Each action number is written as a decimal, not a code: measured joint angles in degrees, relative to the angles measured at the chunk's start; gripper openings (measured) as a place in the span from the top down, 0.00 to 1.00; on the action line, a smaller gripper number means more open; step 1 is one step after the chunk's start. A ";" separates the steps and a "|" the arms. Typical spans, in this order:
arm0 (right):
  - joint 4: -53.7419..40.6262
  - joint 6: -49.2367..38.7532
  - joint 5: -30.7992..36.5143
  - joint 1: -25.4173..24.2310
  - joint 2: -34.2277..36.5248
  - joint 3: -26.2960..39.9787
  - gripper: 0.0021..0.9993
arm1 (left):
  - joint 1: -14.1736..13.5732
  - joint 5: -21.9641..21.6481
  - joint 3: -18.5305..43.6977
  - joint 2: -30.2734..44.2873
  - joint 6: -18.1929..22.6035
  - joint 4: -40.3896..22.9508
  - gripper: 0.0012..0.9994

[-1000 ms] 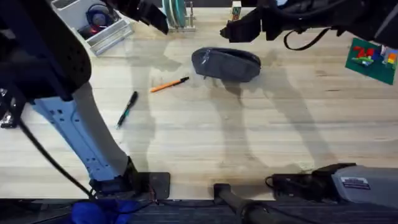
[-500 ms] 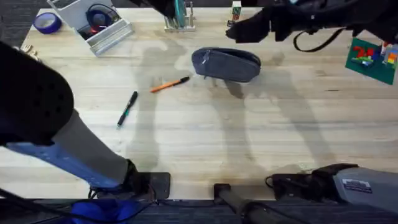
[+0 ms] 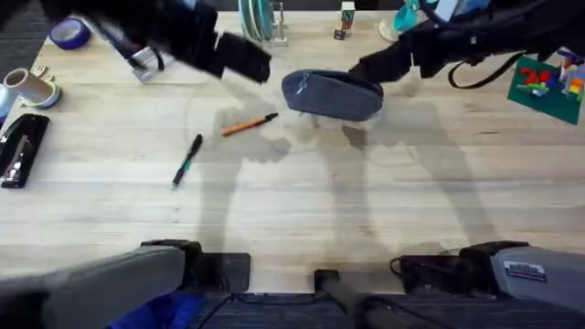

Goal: Unzip the bag, pick up the pens from the table one at a time and place them inside, then zip the bag closed.

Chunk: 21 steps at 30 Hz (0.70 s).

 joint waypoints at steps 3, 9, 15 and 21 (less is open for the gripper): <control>-2.33 -4.41 0.00 0.00 -0.01 0.00 0.12 | -0.69 -0.35 -8.23 -8.72 -4.14 0.81 0.00; -3.56 -8.55 1.57 0.00 0.00 0.00 0.93 | -1.38 0.07 -14.79 -18.83 -7.47 0.86 0.00; -4.49 -14.04 3.90 0.00 0.00 0.00 0.97 | -1.38 2.08 -17.86 -25.93 -8.32 0.16 0.00; -9.23 -26.19 5.11 0.00 0.00 0.02 0.97 | -1.38 2.53 -17.95 -27.91 -8.34 -0.55 0.00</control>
